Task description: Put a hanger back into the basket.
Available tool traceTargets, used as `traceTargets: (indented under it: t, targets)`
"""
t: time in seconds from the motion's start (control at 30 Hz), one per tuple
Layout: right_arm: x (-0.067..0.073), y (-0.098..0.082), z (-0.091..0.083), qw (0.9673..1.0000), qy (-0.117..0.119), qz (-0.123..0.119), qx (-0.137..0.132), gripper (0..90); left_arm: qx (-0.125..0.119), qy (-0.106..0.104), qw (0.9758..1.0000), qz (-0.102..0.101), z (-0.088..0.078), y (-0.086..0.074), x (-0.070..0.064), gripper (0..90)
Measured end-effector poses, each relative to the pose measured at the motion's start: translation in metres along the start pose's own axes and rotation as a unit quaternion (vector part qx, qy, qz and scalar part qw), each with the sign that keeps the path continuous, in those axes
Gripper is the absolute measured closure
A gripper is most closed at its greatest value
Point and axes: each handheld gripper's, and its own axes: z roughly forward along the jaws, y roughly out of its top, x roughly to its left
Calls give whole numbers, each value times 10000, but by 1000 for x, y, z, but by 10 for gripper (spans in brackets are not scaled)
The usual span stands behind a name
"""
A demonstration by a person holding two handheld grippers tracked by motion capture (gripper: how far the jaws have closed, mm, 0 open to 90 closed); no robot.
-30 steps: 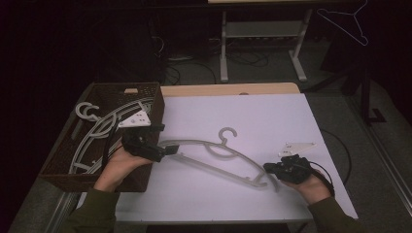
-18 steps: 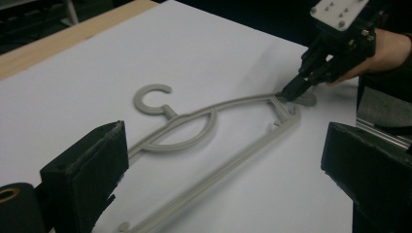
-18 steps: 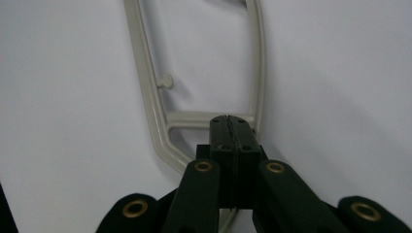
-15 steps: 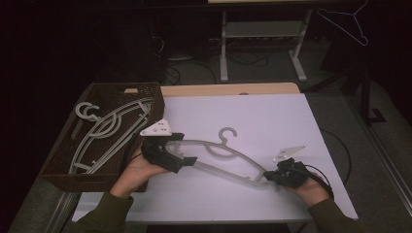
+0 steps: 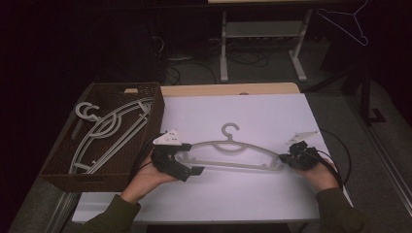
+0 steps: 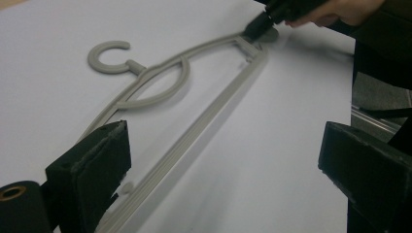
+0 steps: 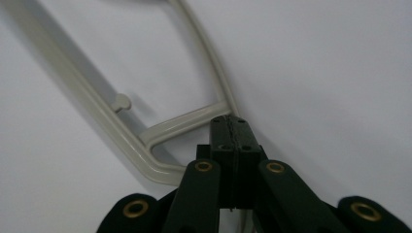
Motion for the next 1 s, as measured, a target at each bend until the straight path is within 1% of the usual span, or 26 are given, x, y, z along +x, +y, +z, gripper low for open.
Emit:
traceTargets:
  t: [0.03,0.07,0.1,0.13,0.17,0.23,0.3,0.37,0.4,0.43,0.47,0.5,0.53,0.57,0.6,0.67,0.7,0.73,0.77,0.83,0.93,1.0]
  targets:
    - [0,0,0,10000,0,0,0,899,-4,3,10000,-11,0,0,0,45]
    - [-5,1,0,9999,-105,51,-2,900,-3,-1,10000,-10,0,0,1,45]
    - [-11,2,1,9998,-180,97,-16,899,14,8,10000,6,0,-1,1,46]
    - [-22,3,4,9993,-322,171,-32,899,15,23,10000,-7,0,-1,2,46]
    - [-22,3,4,9993,-322,171,-32,899,5,23,10000,-30,0,-1,2,46]
    - [-29,3,9,9990,-385,234,67,899,18,39,10000,-30,0,-2,2,47]
    - [-29,5,7,9988,-408,251,-68,898,3,54,10000,-56,-1,-3,2,50]
    - [-22,12,1,9990,-325,170,-274,898,-8,81,9999,-78,-1,-3,3,54]
    - [-16,16,-1,9989,-236,161,-378,898,-39,101,9999,-105,0,-3,4,57]
    - [-9,21,-1,9988,-136,83,-456,898,-33,115,9999,-113,0,-4,5,58]
    - [-1,26,0,9986,-21,-52,-521,898,-19,132,9998,-134,0,-4,5,58]
    - [19,40,8,9969,394,-203,-644,899,-22,130,9998,-144,1,-4,6,58]
    - [19,40,8,9969,394,-203,-644,899,-11,142,9998,-140,1,-5,6,58]
    - [26,45,12,9962,519,-230,-659,899,0,158,9998,-152,2,-5,7,58]
    - [37,53,18,9946,710,-367,-668,898,7,163,9997,-183,2,-6,7,58]
    - [56,65,30,9917,953,-584,-643,899,14,171,9997,-195,2,-7,8,58]
    - [65,70,36,9907,1052,-643,-584,899,24,174,9997,-194,2,-7,8,58]
    - [70,74,40,9898,1090,-735,-546,898,12,176,9996,-205,3,-8,9,58]
    - [78,79,48,9884,1169,-821,-514,899,19,182,9996,-215,3,-9,9,58]
    - [89,85,58,9869,1236,-933,-445,899,22,184,9996,-233,3,-9,10,58]
    - [98,90,70,9864,1265,-992,-339,898,23,203,9995,-243,2,-10,11,58]
    - [102,91,75,9855,1323,-1026,-273,899,17,204,9995,-250,3,-10,11,58]
